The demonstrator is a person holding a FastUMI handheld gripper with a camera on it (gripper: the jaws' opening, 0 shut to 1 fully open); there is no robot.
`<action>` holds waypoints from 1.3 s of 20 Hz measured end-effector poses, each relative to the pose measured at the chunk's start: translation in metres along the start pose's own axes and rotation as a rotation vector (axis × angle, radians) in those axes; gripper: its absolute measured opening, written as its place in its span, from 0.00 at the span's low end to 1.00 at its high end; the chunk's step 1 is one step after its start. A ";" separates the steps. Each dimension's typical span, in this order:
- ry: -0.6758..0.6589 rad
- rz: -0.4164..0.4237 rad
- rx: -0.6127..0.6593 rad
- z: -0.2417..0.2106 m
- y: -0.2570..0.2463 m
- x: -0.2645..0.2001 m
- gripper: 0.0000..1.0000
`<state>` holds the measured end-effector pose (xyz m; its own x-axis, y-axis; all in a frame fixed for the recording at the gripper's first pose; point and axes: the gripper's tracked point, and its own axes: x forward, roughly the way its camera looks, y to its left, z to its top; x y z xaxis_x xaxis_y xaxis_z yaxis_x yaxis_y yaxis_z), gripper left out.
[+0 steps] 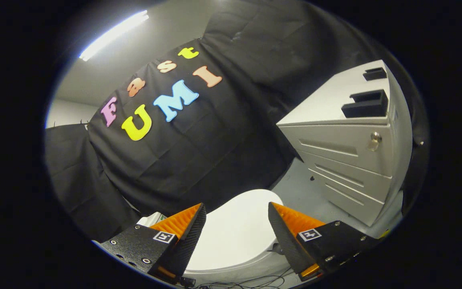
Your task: Open the toilet lid.
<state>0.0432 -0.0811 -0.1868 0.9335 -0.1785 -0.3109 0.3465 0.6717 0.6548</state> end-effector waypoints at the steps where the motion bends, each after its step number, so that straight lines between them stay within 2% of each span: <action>1: 0.007 -0.013 0.025 -0.003 -0.005 0.000 0.95; 9: 0.075 -0.093 0.215 -0.053 -0.046 0.004 0.95; 20: 0.142 -0.215 0.379 -0.103 -0.086 0.008 0.93; 23: 0.175 -0.216 0.437 -0.115 -0.088 0.014 0.77; 26: 0.194 -0.218 0.487 -0.127 -0.090 0.017 0.70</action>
<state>0.0168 -0.0531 -0.3383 0.8175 -0.1093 -0.5655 0.5748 0.2169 0.7890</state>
